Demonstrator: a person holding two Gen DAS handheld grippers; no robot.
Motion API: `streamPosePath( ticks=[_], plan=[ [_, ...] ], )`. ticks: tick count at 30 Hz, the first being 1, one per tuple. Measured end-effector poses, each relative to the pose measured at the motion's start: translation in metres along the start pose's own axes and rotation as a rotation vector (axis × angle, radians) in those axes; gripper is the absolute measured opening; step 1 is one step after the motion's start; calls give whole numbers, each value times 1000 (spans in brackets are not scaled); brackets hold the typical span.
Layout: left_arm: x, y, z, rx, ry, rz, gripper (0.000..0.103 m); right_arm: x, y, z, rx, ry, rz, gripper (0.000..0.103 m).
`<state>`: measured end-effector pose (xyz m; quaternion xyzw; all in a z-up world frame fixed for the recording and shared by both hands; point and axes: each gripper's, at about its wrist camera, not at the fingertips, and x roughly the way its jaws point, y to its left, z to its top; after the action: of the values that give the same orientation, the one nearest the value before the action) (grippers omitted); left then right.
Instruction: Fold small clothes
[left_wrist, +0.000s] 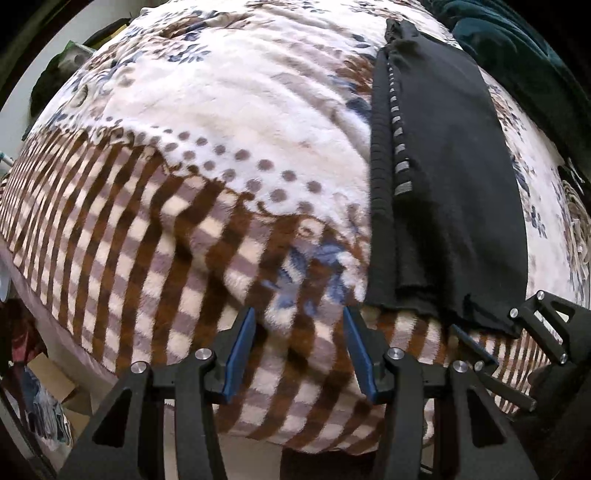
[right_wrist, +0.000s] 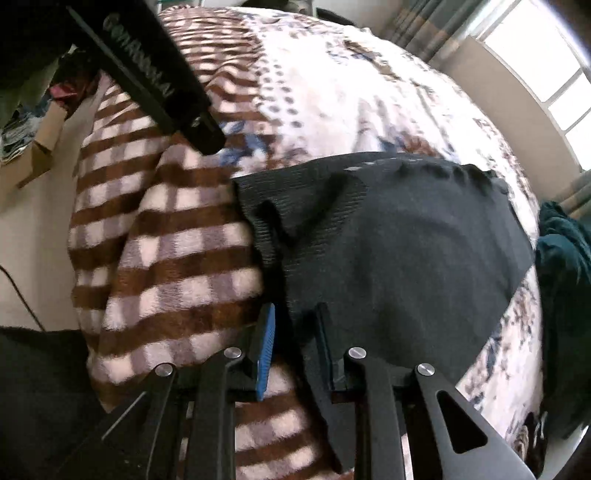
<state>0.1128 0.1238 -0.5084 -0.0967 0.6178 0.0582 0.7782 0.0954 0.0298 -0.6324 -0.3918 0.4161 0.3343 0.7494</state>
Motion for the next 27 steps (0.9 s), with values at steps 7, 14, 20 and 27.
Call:
streamPosePath(
  ticks=[7,14,20,27],
  plan=[
    [-4,1,-2,15,-13,14,46,-7,-21,3,153,-51,-2,23],
    [-7,-10,2,44,-30,9,46,-3,-56,0,374,-42,91,23],
    [-5,-15,4,59,-26,4,46,-3,-93,-18,634,-51,319,23],
    [-4,-15,5,57,-28,-12,46,10,-110,-35,760,-20,366,23]
  ],
)
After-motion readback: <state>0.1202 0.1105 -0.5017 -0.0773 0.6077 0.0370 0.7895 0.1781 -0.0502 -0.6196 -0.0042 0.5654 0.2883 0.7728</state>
